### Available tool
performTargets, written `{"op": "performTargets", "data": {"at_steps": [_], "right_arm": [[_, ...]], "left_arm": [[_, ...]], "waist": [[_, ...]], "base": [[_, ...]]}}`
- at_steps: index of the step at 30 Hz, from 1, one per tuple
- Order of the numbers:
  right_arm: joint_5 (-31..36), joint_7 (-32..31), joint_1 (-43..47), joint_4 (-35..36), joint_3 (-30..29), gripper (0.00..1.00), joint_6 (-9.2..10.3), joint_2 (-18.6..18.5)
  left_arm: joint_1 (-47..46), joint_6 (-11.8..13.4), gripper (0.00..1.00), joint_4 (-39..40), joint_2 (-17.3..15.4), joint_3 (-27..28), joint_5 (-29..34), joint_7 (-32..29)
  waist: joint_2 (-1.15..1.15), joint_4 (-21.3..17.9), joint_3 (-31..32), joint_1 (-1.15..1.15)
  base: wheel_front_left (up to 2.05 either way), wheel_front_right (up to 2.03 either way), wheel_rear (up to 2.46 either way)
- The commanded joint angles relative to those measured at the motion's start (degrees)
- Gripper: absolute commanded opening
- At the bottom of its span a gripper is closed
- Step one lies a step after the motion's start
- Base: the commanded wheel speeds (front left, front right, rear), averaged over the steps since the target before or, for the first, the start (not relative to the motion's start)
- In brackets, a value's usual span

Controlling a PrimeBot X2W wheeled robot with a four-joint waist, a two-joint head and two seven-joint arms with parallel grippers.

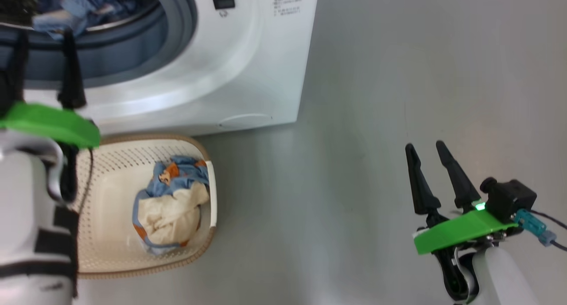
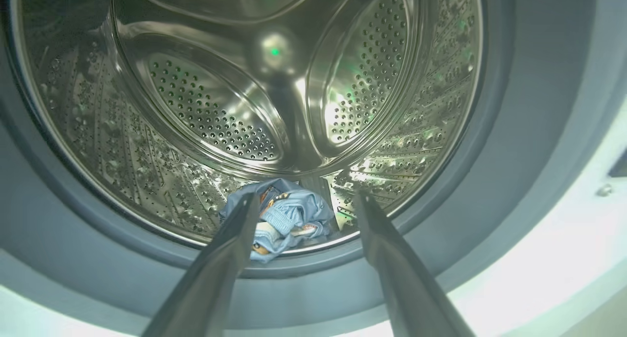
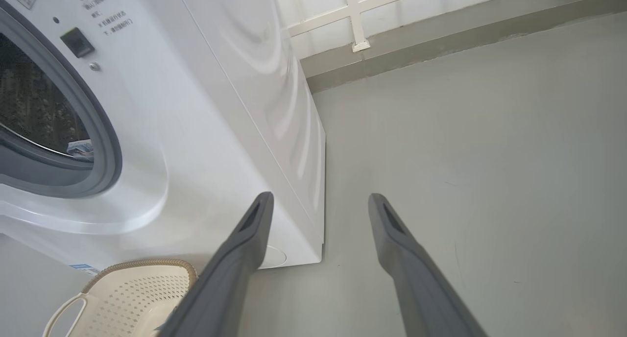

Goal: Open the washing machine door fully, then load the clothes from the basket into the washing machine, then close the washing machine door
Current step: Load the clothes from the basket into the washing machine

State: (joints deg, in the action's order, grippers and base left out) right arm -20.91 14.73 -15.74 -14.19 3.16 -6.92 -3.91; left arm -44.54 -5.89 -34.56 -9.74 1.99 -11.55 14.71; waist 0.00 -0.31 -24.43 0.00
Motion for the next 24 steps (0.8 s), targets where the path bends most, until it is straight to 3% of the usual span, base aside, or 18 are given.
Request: {"op": "performTargets", "data": {"at_steps": [1, 14, 24], "right_arm": [[0.45, 0.27, 1.57, 1.32, 1.32, 1.0, -0.57, 0.01], [0.99, 0.27, 4.62, 2.75, 1.35, 1.0, -0.57, -0.46], [0.94, 0.27, 6.4, 3.62, 1.37, 1.0, -0.57, -0.72]], "left_arm": [[2.61, -0.2, 1.0, 2.73, -2.02, 1.74, 0.46, 0.29], [18.47, 0.25, 1.0, 15.56, 0.81, 5.58, -0.07, 0.29], [27.46, 1.34, 1.0, 22.44, 2.69, 5.49, 2.78, 0.29]], "waist": [[0.0, 0.46, 2.91, 0.0], [0.0, 0.04, 9.24, 0.0], [0.0, 0.24, 12.76, 0.0]], "base": [[0.0, 0.0, 0.0], [0.0, 0.0, 0.0], [0.0, 0.0, 0.0]]}}
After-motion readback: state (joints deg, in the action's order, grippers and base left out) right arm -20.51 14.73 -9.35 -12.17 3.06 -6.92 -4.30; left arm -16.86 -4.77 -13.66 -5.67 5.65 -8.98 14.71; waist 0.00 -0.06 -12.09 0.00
